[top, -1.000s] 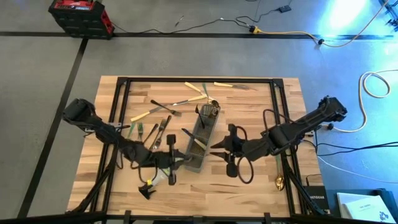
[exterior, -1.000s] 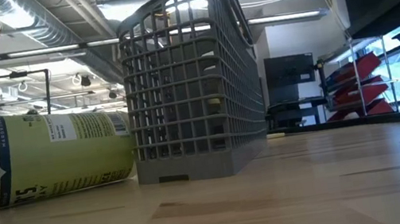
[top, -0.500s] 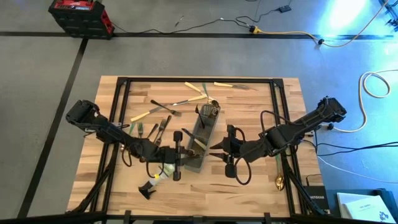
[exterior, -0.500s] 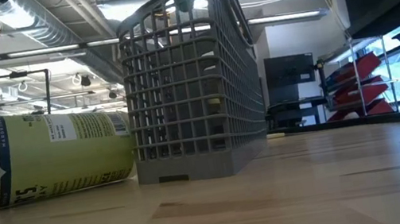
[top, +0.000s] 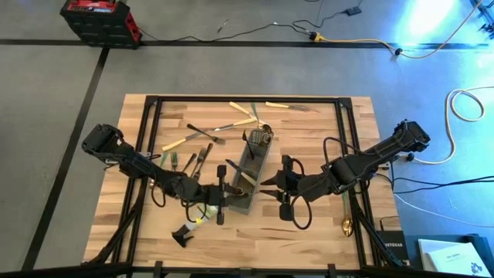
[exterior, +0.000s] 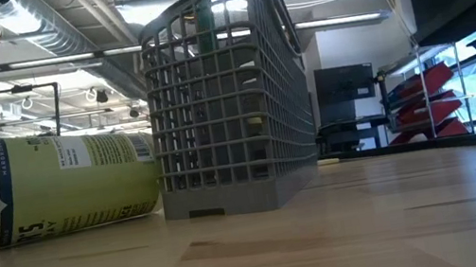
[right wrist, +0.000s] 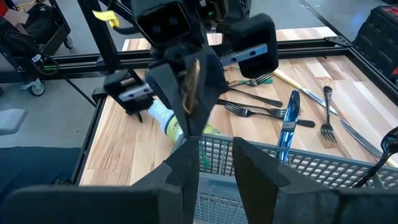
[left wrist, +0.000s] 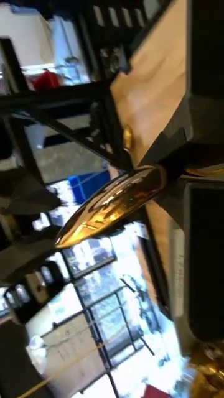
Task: Sort silverware
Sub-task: Put the spoon into the silverware basket
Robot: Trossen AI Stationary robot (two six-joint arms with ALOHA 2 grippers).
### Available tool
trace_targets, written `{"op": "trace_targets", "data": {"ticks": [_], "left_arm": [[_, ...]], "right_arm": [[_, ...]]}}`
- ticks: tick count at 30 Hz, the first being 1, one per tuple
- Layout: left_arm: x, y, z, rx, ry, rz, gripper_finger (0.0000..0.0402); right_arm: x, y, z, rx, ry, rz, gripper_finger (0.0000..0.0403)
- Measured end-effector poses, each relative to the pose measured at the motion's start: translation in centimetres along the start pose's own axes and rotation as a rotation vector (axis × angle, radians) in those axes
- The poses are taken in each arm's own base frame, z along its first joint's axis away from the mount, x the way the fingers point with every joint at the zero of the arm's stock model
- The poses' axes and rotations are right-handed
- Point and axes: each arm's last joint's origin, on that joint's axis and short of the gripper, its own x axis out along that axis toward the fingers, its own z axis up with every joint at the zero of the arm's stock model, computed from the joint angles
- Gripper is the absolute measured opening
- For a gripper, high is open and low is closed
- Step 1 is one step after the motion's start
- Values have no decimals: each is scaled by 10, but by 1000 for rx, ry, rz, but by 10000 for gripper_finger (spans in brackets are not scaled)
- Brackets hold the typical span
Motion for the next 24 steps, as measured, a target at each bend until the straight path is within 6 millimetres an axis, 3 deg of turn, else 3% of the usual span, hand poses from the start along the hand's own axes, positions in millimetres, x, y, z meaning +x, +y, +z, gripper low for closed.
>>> {"op": "trace_targets", "data": {"ticks": [10,24], "left_arm": [[-1,-1,-9,47,110,59,0],[-1,-6,-14,90,138,26,0]], "right_arm": [[0,0,-1,-4,7,-3,81],[0,-1,-1,-4,4,-12,81]]}}
